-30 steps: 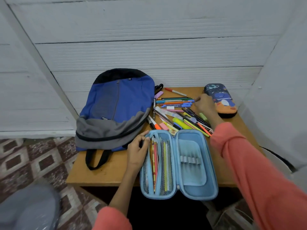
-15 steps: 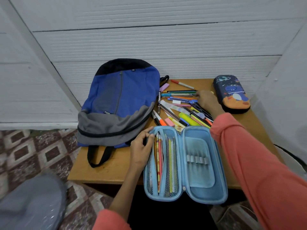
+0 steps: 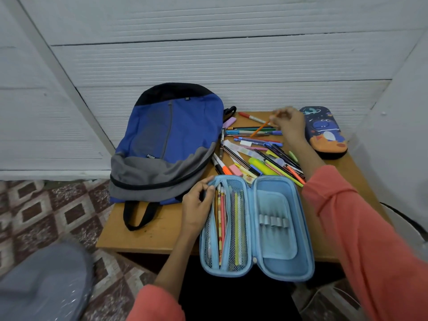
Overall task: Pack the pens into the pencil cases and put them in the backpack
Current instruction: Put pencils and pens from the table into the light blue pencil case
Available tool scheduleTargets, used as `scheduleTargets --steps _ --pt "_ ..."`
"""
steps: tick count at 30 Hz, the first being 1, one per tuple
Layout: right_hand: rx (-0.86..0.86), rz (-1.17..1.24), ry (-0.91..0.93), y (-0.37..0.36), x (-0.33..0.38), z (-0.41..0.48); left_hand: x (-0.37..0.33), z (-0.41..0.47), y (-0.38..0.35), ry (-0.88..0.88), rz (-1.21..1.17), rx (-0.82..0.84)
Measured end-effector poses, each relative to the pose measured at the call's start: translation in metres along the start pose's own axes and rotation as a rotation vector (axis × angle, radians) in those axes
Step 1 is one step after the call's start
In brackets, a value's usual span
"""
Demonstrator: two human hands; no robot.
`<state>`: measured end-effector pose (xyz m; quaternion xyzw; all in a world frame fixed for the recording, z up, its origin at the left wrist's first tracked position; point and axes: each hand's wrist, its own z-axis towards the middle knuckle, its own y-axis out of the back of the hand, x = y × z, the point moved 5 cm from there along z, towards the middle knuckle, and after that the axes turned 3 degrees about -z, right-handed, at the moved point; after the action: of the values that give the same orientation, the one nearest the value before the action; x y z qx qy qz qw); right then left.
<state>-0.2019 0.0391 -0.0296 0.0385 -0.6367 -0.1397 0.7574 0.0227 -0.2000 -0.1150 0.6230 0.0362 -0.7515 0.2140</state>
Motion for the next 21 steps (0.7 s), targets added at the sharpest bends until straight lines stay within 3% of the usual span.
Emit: scheduleTargets --steps 2,5,10,16,21 --pt "0.000 0.212 0.021 0.002 0.028 -0.014 0.001 0.000 0.000 -0.007 0.009 0.004" --pt "0.105 0.328 -0.004 -0.010 0.054 -0.044 0.003 0.001 0.001 -0.007 0.005 -0.001" --pt "0.383 0.148 -0.148 -0.048 0.034 -0.119 0.002 0.001 0.000 -0.002 0.001 0.002" --pt "0.493 0.143 -0.296 -0.075 0.002 -0.183 0.002 0.002 0.000 -0.005 0.007 0.002" --pt "0.574 -0.017 -0.234 -0.082 0.007 -0.207 0.003 0.002 0.000 -0.023 0.005 0.006"
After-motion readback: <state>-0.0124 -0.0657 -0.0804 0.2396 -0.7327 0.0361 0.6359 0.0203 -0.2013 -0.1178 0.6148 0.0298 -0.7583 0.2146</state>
